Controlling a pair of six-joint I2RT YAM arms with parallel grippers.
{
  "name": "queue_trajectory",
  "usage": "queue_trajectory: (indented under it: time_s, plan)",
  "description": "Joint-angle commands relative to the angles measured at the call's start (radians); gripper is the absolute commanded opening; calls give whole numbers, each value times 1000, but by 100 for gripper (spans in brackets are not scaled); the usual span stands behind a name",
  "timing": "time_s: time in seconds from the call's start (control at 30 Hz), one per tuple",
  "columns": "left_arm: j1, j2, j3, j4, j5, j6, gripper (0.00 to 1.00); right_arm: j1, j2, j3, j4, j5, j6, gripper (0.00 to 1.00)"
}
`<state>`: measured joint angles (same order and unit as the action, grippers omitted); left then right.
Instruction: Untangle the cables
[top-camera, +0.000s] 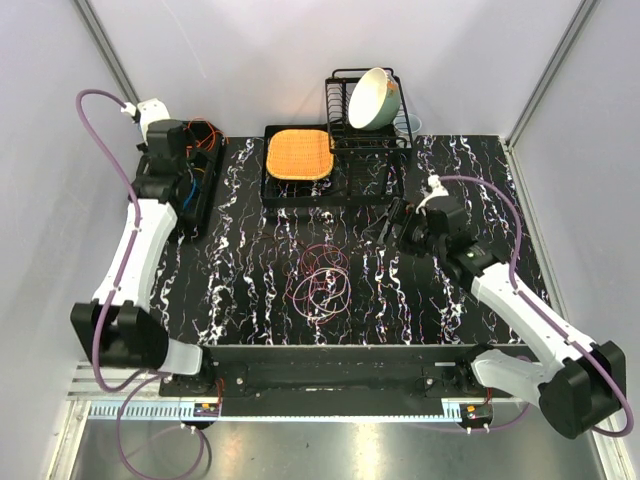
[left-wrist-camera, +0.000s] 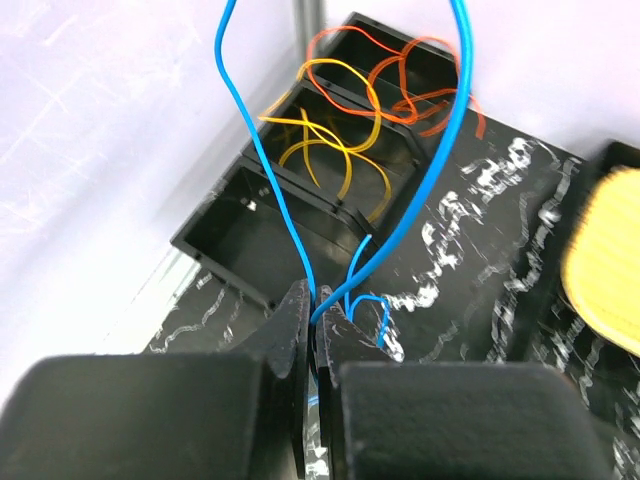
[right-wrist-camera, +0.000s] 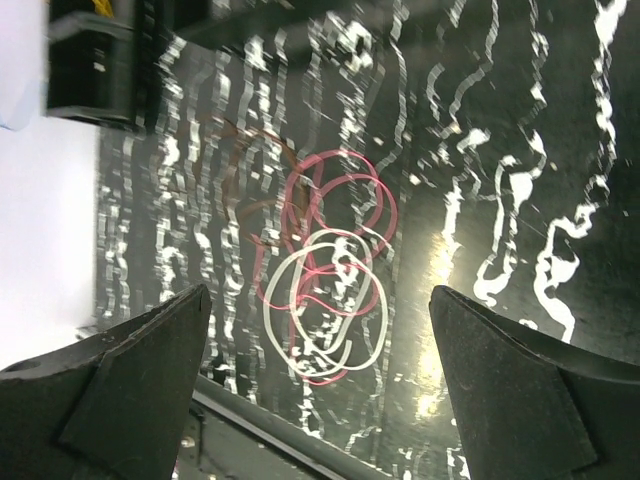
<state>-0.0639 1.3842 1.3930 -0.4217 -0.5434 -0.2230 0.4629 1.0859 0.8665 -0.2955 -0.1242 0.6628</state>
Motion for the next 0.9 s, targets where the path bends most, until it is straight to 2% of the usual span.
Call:
queue_trajectory:
  time_s: [0.0, 0.4, 0.53, 0.63, 0.7, 0.87]
  plan:
    - [48, 87, 101, 100, 40, 56, 0, 2, 17, -70, 116, 5, -11, 96]
    - [186, 329, 144, 178, 40, 59, 0, 3, 63, -247, 321, -26, -38, 96]
    - [202, 363, 130, 216, 7, 54, 0, 3, 94, -317, 430, -45, -57, 96]
    - [207, 415, 124, 245, -6, 62, 0, 2, 141, -311, 452, -74, -69, 96]
    - [211, 475, 136, 244, -10, 56, 0, 2, 172, -299, 476, -117, -84, 96]
    - [231, 596, 216, 132, 83, -41, 0, -7, 215, -294, 507, -152, -97, 95]
